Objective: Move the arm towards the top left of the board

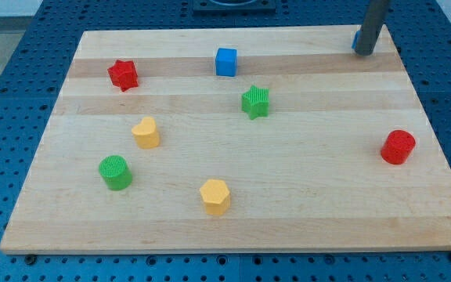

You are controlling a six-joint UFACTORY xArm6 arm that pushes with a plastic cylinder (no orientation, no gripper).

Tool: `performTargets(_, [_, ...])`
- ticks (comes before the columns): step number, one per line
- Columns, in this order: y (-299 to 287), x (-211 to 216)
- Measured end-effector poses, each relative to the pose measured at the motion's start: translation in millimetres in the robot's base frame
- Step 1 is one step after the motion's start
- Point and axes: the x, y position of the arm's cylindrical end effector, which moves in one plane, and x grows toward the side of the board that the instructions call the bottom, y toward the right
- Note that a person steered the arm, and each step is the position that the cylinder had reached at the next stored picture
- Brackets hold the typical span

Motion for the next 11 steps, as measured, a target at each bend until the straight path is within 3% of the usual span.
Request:
performTargets(2, [0.0,-15.7])
performTargets(4, [-27.8,4.7])
performTargets(5, [-69.8,4.3])
performTargets(8, [-215.2,-69.7])
performTargets(11, [-328.9,-57.8])
